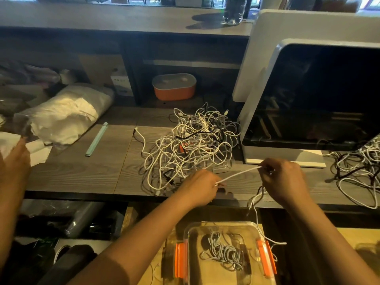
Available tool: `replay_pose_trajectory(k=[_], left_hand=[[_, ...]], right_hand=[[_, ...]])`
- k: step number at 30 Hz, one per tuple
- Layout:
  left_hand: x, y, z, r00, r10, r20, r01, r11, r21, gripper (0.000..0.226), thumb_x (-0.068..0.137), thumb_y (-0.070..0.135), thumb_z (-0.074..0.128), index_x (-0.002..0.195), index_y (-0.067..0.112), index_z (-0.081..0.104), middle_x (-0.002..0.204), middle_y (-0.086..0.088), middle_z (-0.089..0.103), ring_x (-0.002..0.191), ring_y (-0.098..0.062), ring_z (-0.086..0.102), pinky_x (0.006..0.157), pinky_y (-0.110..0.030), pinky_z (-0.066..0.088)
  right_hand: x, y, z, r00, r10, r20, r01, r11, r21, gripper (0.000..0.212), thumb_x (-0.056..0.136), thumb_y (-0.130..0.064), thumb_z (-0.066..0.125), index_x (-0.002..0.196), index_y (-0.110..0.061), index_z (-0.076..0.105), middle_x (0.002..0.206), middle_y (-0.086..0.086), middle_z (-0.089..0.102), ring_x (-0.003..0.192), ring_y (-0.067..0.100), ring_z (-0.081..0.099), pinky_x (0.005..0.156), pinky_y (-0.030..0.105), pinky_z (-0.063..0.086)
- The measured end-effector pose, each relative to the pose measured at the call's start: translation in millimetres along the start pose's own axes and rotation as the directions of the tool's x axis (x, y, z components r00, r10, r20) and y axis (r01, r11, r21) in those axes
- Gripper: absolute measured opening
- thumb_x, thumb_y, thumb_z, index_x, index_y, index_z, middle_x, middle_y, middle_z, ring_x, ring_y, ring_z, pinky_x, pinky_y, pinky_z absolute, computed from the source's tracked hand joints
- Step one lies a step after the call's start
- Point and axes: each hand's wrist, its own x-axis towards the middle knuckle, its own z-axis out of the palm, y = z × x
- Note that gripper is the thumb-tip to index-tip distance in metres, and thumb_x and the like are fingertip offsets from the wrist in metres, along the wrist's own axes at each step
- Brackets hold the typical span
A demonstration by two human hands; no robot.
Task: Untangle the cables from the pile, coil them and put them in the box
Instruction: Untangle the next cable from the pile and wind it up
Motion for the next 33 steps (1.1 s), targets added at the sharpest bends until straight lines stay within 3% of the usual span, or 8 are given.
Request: replay_pose_trajectory(k=[2, 6, 10, 11, 13, 16, 25, 33], left_hand=[[-1.3, -2.0, -6.1, 0.998, -0.02, 0.055, 0.039, 0.924, -0.381, 0.035, 0.099, 0.014, 0.043, 0.131, 0.023, 0.054, 0.103, 0.001, 0.058, 0.079, -0.009, 0.054, 0.064, -0.017, 0.045], [-8.8, 22.2, -12.9, 0.991, 0.132, -0.001, -0.05, 0.368, -0.929, 0.042, 0.101, 0.01, 0.033, 0.137, 0.031, 0.038, 0.129, 0.011, 0.051, 0.126, -0.007, 0.043, 0.108, -0.027, 0.033], [11.9, 51.3, -19.1, 0.973, -0.087, -0.213, -0.206, 0.084, -0.975, 0.028, 0.102, 0.014, 0.03, 0.117, 0.026, 0.052, 0.082, 0.005, 0.065, 0.091, -0.01, 0.061, 0.094, -0.034, 0.041], [19.0, 56.0, -21.9, 0.947, -0.194, -0.257, -0.237, 0.119, -0.964, 0.024, 0.102, 0.015, 0.032, 0.106, 0.024, 0.054, 0.071, 0.004, 0.056, 0.072, -0.011, 0.055, 0.079, -0.031, 0.046], [33.2, 57.9, -24.8, 0.854, -0.279, -0.439, -0.248, 0.524, -0.815, 0.016, 0.101, 0.022, 0.037, 0.093, 0.021, 0.05, 0.069, 0.006, 0.046, 0.06, -0.009, 0.042, 0.055, -0.023, 0.038], [44.9, 48.1, -17.9, 0.811, -0.038, -0.583, -0.084, 0.98, -0.181, 0.019, 0.1, 0.033, 0.038, 0.096, 0.018, 0.05, 0.095, 0.0, 0.049, 0.085, -0.014, 0.045, 0.068, -0.028, 0.037], [46.5, 12.3, -8.2, 0.892, 0.061, -0.447, 0.027, 0.982, 0.188, 0.025, 0.099, 0.031, 0.042, 0.116, 0.019, 0.056, 0.116, -0.004, 0.043, 0.109, -0.018, 0.039, 0.079, -0.026, 0.037], [29.6, -17.0, -13.3, 0.957, -0.039, -0.286, 0.08, 0.988, 0.133, 0.067, 0.083, 0.071, 0.027, 0.113, 0.024, 0.063, 0.108, 0.003, 0.034, 0.106, -0.012, 0.032, 0.084, -0.031, 0.04]], right_hand=[[0.0, 0.7, 2.7, 0.998, 0.062, -0.003, -0.062, 0.998, 0.024, 0.013, 0.091, -0.014, 0.058, 0.098, -0.011, 0.068, 0.084, 0.002, 0.062, 0.074, 0.014, 0.054, 0.065, 0.027, 0.042], [-3.9, -14.4, 16.8, 0.987, 0.126, 0.101, -0.13, 0.991, 0.037, 0.015, 0.096, -0.019, 0.048, 0.102, -0.015, 0.062, 0.091, 0.003, 0.061, 0.077, 0.014, 0.056, 0.065, 0.026, 0.045], [-12.3, -44.0, 31.4, 0.941, 0.048, 0.336, -0.028, 0.997, -0.065, 0.021, 0.097, -0.023, 0.047, 0.115, -0.023, 0.057, 0.101, -0.002, 0.06, 0.084, 0.011, 0.056, 0.071, 0.025, 0.047], [-14.3, -51.5, 33.9, 0.931, 0.017, 0.365, 0.013, 0.997, -0.08, 0.022, 0.097, -0.023, 0.048, 0.116, -0.023, 0.057, 0.101, -0.002, 0.06, 0.083, 0.011, 0.054, 0.069, 0.024, 0.043], [-17.2, -61.8, 35.7, 0.932, -0.028, 0.362, 0.053, 0.997, -0.058, 0.021, 0.096, -0.02, 0.047, 0.114, -0.021, 0.059, 0.101, 0.0, 0.063, 0.08, 0.014, 0.053, 0.066, 0.024, 0.038], [-16.9, -65.5, 30.4, 0.947, -0.019, 0.319, 0.016, 1.0, 0.012, 0.015, 0.096, -0.019, 0.046, 0.103, -0.016, 0.059, 0.1, 0.005, 0.066, 0.081, 0.017, 0.057, 0.066, 0.027, 0.04], [-9.9, -47.9, 11.9, 0.878, -0.018, 0.479, -0.023, 0.997, 0.078, 0.032, 0.088, -0.015, 0.063, 0.118, -0.025, 0.058, 0.122, -0.002, 0.06, 0.108, 0.013, 0.057, 0.09, 0.027, 0.05], [-1.6, -23.7, -17.6, 0.965, 0.007, 0.262, -0.137, 0.866, 0.48, 0.015, 0.097, -0.021, 0.048, 0.094, -0.031, 0.059, 0.085, -0.014, 0.058, 0.081, 0.0, 0.053, 0.062, 0.014, 0.038]])
